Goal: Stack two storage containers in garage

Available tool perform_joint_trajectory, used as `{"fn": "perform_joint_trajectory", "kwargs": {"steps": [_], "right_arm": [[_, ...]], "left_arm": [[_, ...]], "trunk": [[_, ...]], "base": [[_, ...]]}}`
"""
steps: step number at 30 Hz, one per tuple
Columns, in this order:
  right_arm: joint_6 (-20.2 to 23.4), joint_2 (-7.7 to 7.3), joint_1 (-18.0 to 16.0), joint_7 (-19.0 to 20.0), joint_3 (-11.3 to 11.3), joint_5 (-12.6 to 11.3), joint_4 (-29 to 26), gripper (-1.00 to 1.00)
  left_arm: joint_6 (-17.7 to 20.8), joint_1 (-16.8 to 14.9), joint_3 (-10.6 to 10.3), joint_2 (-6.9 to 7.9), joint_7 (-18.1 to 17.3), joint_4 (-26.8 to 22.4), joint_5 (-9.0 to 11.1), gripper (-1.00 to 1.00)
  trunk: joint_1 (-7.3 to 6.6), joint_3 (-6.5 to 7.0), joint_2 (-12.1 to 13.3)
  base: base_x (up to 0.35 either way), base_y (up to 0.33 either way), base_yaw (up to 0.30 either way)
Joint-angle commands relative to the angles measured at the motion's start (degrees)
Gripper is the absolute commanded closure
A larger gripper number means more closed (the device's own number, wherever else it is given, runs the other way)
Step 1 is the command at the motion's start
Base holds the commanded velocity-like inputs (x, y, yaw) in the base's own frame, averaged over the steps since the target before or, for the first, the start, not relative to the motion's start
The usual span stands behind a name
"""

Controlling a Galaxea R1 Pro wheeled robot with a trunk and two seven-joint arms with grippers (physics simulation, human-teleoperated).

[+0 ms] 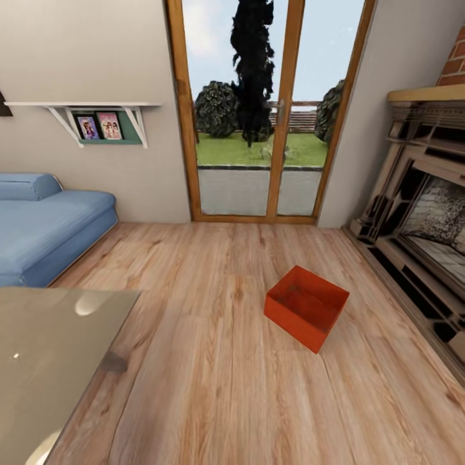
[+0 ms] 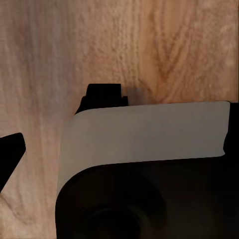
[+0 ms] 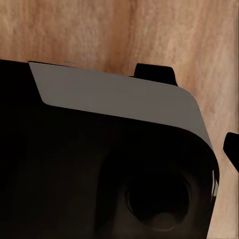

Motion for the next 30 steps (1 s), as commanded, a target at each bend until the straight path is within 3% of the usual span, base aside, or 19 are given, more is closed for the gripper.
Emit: {"fn": "perform_joint_trajectory", "kwargs": {"steps": [1, 30], "right_arm": [[-0.3, 0.05, -0.1, -0.1, 0.5, -0.5, 0.2, -1.00], [-0.3, 0.05, -0.1, -0.1, 0.5, -0.5, 0.2, -1.00]], "left_arm": [[-0.2, 0.0, -0.3, 0.01, -0.1, 0.1, 0.3, -1.00], [-0.2, 0.0, -0.3, 0.01, -0.1, 0.1, 0.3, -1.00]], "trunk": [[0.03, -0.05, 0.0], [0.03, -0.05, 0.0]], "base": [[0.324, 0.000, 0.000], [0.324, 0.000, 0.000]]}}
